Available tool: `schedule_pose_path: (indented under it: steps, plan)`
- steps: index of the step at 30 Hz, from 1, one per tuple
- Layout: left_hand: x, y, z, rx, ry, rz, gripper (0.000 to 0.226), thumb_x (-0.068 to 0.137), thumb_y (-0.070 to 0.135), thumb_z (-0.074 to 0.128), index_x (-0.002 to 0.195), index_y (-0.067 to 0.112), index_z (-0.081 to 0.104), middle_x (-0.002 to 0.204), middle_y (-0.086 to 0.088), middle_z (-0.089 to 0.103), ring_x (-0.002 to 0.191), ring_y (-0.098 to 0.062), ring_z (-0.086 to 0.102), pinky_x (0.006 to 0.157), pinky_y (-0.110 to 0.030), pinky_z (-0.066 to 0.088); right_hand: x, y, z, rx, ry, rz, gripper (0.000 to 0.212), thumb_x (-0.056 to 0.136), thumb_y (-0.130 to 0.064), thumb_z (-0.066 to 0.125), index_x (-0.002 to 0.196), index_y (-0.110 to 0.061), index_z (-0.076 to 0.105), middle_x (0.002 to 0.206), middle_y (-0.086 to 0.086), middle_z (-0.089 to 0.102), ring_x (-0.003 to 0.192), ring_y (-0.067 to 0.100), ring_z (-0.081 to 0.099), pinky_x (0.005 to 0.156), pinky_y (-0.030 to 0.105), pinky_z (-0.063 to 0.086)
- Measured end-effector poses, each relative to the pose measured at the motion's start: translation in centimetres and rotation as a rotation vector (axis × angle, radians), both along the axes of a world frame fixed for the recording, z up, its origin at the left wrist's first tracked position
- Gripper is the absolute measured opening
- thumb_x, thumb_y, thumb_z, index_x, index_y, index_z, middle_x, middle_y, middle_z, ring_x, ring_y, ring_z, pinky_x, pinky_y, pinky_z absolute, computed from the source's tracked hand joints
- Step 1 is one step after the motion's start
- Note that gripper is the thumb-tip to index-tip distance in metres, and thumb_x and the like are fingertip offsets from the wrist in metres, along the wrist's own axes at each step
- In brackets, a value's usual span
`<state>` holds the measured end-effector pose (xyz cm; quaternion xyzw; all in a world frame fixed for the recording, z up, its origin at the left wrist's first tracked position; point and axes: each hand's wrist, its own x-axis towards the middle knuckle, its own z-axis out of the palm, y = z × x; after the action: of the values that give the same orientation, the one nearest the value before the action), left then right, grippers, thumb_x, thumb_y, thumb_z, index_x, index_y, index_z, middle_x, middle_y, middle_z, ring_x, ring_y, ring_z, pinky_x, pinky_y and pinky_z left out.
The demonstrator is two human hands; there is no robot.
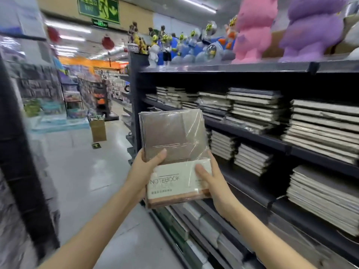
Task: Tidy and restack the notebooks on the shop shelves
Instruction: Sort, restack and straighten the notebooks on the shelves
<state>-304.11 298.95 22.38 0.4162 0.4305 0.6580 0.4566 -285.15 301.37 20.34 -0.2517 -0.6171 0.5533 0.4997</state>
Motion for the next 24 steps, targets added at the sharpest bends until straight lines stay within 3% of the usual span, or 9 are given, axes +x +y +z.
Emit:
schedule_pose_path:
  steps: [3, 9, 14, 16, 18, 21, 24]
  plan:
    - [-4.7, 4.0, 0.3, 0.050, -0.007, 0.044, 0.061, 0.064, 0.029, 0.076, 0.119, 0.014, 0.054, 0.104, -0.010, 0.071, 0.085, -0.029, 0.071, 0.066, -0.036, 0.057, -4.8, 4.6, 0.5, -0.002, -0.015, -0.010, 0.061, 0.086, -0.031, 0.066, 0.138, -0.040, 0.035, 0.120, -0.006, 0.067, 0.107, 0.018, 0.065, 0.085, 0.035, 0.055]
    - [-12.9, 13.0, 0.2, 0.109, 0.113, -0.031, 0.063, 0.068, 0.016, 0.080, 0.123, 0.018, 0.049, 0.109, -0.004, 0.070, 0.095, -0.017, 0.069, 0.069, -0.025, 0.055, -11.6, 13.5, 0.0, 0.092, -0.041, -0.017, 0.062, 0.085, -0.023, 0.065, 0.139, -0.030, 0.038, 0.126, 0.003, 0.063, 0.114, 0.025, 0.061, 0.092, 0.041, 0.052]
    - [-16.8, 22.1, -0.2, 0.092, 0.185, 0.022, 0.068, 0.065, 0.047, 0.076, 0.124, 0.025, 0.050, 0.118, 0.003, 0.066, 0.104, -0.013, 0.065, 0.091, -0.036, 0.052, -16.6, 21.9, -0.2, 0.185, -0.041, -0.087, 0.056, 0.093, -0.022, 0.061, 0.141, -0.036, 0.036, 0.132, 0.005, 0.057, 0.120, 0.026, 0.057, 0.097, 0.045, 0.048]
    - [-17.6, 25.7, -0.2, 0.085, 0.159, 0.107, 0.065, 0.061, 0.057, 0.069, 0.118, 0.030, 0.053, 0.114, 0.008, 0.067, 0.104, -0.013, 0.065, 0.095, -0.041, 0.050, -18.5, 25.6, -0.1, 0.233, -0.079, -0.164, 0.055, 0.090, -0.032, 0.061, 0.140, -0.033, 0.038, 0.130, 0.004, 0.058, 0.119, 0.026, 0.057, 0.099, 0.053, 0.045]
    - [-18.6, 29.4, 0.1, 0.069, 0.136, 0.168, 0.068, 0.059, 0.064, 0.068, 0.117, 0.031, 0.055, 0.112, 0.011, 0.068, 0.105, -0.013, 0.064, 0.097, -0.043, 0.048, -20.1, 29.5, 0.3, 0.249, -0.109, -0.197, 0.049, 0.090, -0.036, 0.060, 0.135, -0.032, 0.042, 0.125, 0.002, 0.062, 0.114, 0.023, 0.060, 0.098, 0.051, 0.047]
    - [-20.8, 34.8, 0.9, 0.067, 0.112, 0.172, 0.066, 0.064, 0.061, 0.069, 0.117, 0.024, 0.058, 0.109, 0.006, 0.070, 0.099, -0.015, 0.067, 0.092, -0.042, 0.051, -22.6, 35.0, 1.2, 0.242, -0.133, -0.197, 0.041, 0.094, -0.029, 0.058, 0.132, -0.033, 0.045, 0.120, 0.000, 0.065, 0.109, 0.020, 0.064, 0.093, 0.041, 0.052]
    - [-23.2, 39.8, 1.9, 0.046, 0.101, 0.134, 0.051, 0.074, 0.050, 0.070, 0.113, 0.020, 0.060, 0.102, 0.001, 0.072, 0.087, -0.017, 0.071, 0.075, -0.035, 0.057, -25.0, 39.4, 2.2, 0.196, -0.130, -0.210, 0.036, 0.094, -0.029, 0.059, 0.128, -0.030, 0.048, 0.114, 0.000, 0.068, 0.102, 0.017, 0.067, 0.086, 0.037, 0.055]
